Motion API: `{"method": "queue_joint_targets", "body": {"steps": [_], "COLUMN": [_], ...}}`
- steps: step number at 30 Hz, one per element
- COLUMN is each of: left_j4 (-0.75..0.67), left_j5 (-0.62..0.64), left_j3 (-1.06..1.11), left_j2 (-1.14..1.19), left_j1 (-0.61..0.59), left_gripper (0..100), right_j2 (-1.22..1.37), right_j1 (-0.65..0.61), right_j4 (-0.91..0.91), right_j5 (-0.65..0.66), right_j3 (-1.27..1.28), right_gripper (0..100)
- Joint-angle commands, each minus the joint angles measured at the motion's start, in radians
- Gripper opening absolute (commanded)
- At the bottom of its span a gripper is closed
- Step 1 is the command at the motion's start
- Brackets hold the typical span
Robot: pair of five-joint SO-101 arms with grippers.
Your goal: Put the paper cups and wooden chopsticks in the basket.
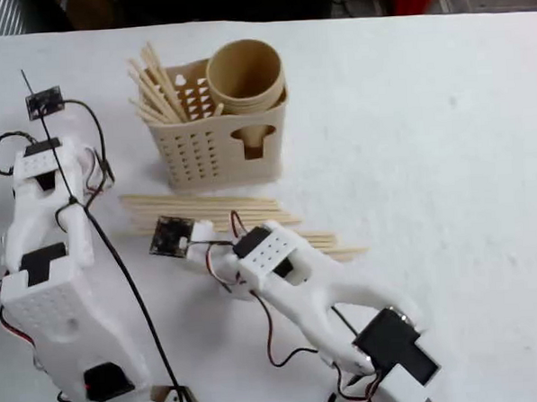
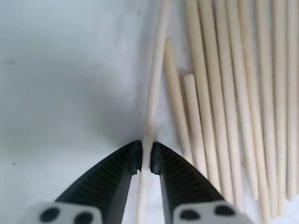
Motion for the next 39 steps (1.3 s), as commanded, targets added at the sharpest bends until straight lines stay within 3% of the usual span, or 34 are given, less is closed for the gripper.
{"method": "queue_joint_targets", "body": {"steps": [1,12,15,19,24,28,39], "left_j4": [-0.011,-0.012,-0.012,-0.012,-0.012,-0.012,-0.011], "left_j5": [-0.005,-0.005,-0.006,-0.006,-0.006,-0.006,-0.006], "left_j3": [-0.008,-0.008,-0.008,-0.008,-0.008,-0.008,-0.008], "left_j2": [-0.010,-0.008,-0.008,-0.008,-0.008,-0.008,-0.008], "left_j1": [0.010,0.012,0.012,0.013,0.013,0.013,0.013], "left_gripper": [16,16,16,16,16,16,16], "right_j2": [-0.077,-0.713,-0.878,-0.987,-0.888,-0.693,-0.153], "right_j1": [0.007,0.008,0.007,0.008,0.008,0.010,0.061], "right_j4": [0.081,0.297,0.236,0.005,-0.371,-0.535,-0.595], "right_j5": [0.003,0.003,0.003,0.003,-0.132,-0.239,-0.262], "right_j3": [-0.011,-0.011,-0.014,-0.015,-0.051,-0.206,-0.833], "right_gripper": [1.6,1.7,1.7,1.6,1.6,1.7,1.8]}}
